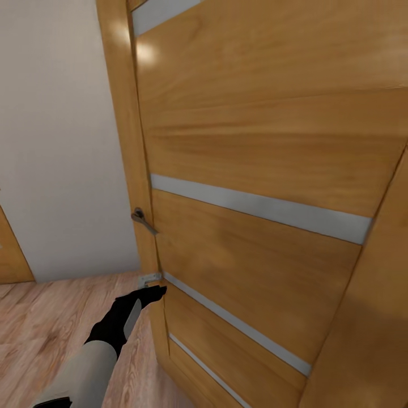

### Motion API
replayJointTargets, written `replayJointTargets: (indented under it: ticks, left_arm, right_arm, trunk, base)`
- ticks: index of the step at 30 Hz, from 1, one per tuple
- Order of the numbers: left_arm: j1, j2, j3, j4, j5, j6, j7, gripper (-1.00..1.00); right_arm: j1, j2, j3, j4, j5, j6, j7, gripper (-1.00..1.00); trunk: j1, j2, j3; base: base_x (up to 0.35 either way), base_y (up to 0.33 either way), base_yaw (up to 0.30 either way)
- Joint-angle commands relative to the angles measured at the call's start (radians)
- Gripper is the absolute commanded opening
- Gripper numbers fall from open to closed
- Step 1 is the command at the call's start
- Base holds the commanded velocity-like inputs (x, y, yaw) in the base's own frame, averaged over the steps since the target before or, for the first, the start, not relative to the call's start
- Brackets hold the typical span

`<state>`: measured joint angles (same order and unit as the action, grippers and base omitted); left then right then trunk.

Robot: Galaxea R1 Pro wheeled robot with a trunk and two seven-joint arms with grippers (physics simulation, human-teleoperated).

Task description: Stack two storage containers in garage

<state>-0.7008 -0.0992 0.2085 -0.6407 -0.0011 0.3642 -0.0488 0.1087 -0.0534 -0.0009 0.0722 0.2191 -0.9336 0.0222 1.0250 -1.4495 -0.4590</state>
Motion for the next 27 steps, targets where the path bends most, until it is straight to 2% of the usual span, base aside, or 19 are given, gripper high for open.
replayJointTargets:
  ticks: [1,12,27]
  left_arm:
    - [0.0,-0.002,0.005,-0.002,0.018,0.007,-0.01,1.0]
    - [0.0,-0.002,0.005,-0.002,0.018,0.007,-0.01,1.0]
    - [0.0,-0.002,0.005,-0.003,0.018,0.007,-0.01,1.0]
  right_arm:
    - [-0.001,0.0,-0.001,0.001,0.0,-0.004,0.002,1.0]
    - [-0.001,0.0,-0.001,0.001,0.0,-0.004,0.002,1.0]
    - [-0.001,0.0,-0.001,0.001,0.0,-0.004,0.002,1.0]
  trunk:
    - [0.0,-0.001,-0.001]
    - [0.0,-0.001,-0.001]
    - [0.0,-0.001,-0.001]
  base:
    - [0.0,0.0,-0.275]
    - [0.0,0.0,-0.214]
    - [0.0,0.0,-0.271]
